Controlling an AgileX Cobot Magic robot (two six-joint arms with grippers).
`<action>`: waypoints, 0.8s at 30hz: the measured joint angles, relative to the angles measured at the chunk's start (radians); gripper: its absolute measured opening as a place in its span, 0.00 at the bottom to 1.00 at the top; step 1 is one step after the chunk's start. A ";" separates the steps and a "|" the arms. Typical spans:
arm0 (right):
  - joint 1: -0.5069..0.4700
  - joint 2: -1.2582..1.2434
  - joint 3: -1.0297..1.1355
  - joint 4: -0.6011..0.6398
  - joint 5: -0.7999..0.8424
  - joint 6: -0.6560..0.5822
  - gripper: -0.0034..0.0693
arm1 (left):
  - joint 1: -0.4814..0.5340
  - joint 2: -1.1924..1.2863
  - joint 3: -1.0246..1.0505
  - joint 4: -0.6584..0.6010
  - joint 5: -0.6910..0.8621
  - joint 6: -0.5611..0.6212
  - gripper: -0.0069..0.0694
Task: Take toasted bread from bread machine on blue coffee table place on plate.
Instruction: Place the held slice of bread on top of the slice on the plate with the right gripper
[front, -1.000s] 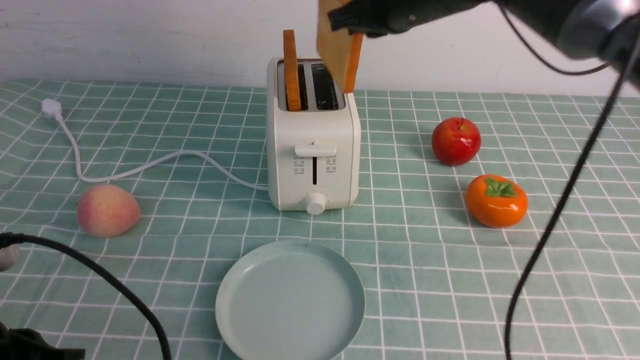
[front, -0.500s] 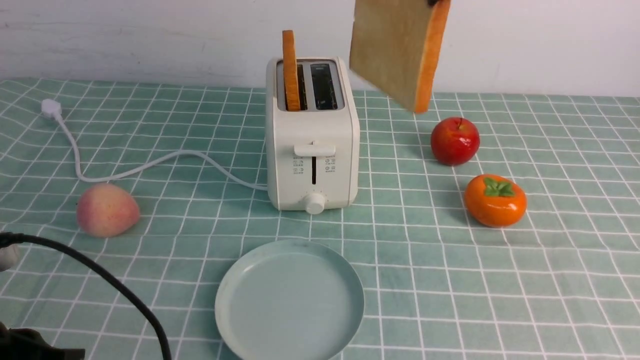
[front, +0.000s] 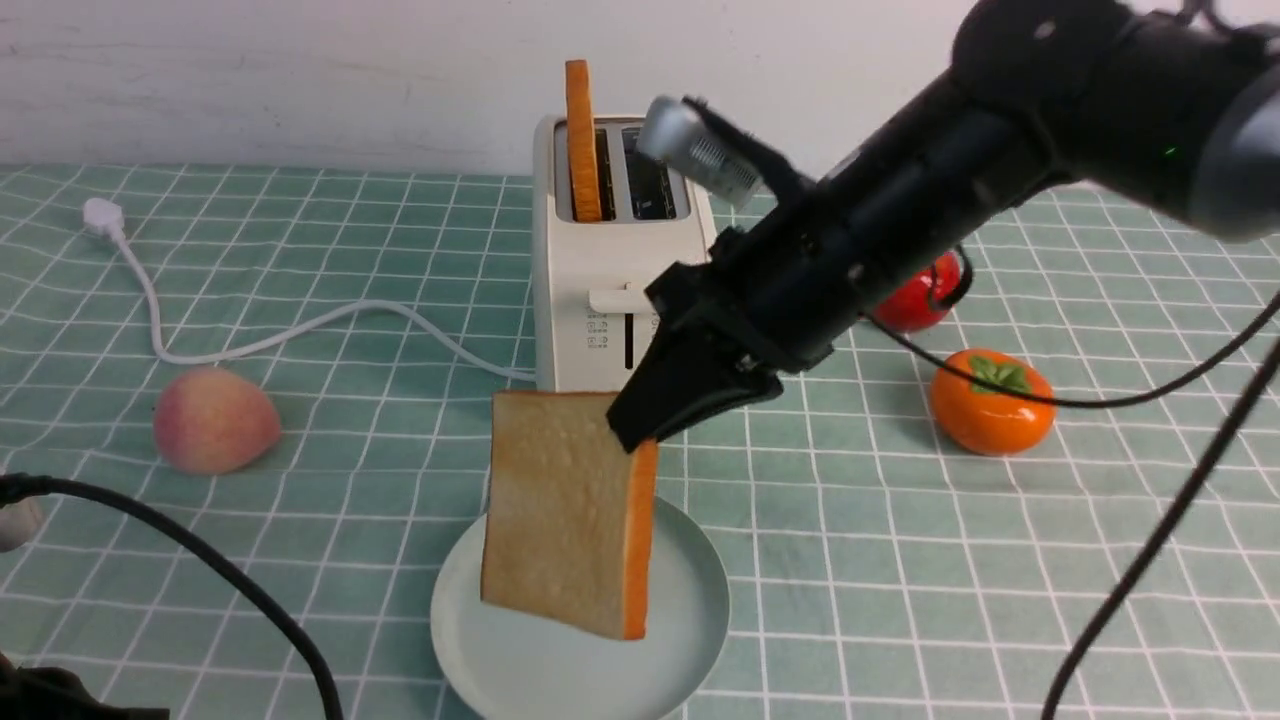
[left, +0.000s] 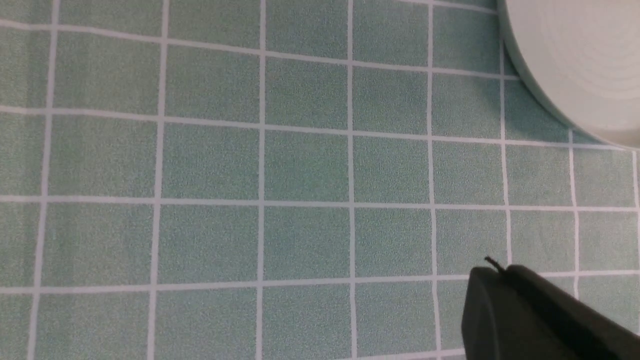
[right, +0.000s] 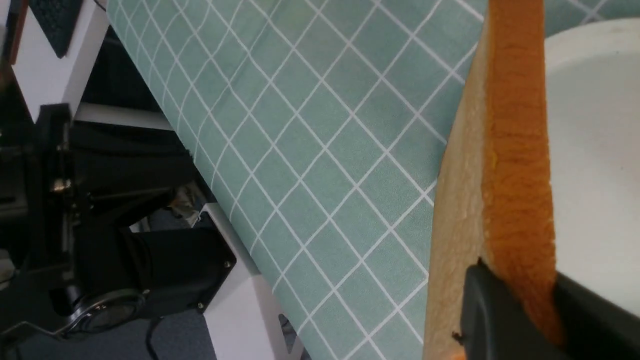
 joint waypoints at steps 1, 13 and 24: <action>0.000 0.030 0.000 0.002 -0.004 -0.001 0.13 | 0.000 0.000 0.000 0.000 0.006 0.000 0.07; 0.000 0.140 0.001 -0.014 -0.013 0.019 0.29 | 0.000 0.000 0.000 0.000 0.022 0.000 0.07; 0.000 0.067 -0.080 -0.367 -0.009 0.223 0.73 | 0.000 0.000 0.000 0.000 0.022 0.000 0.07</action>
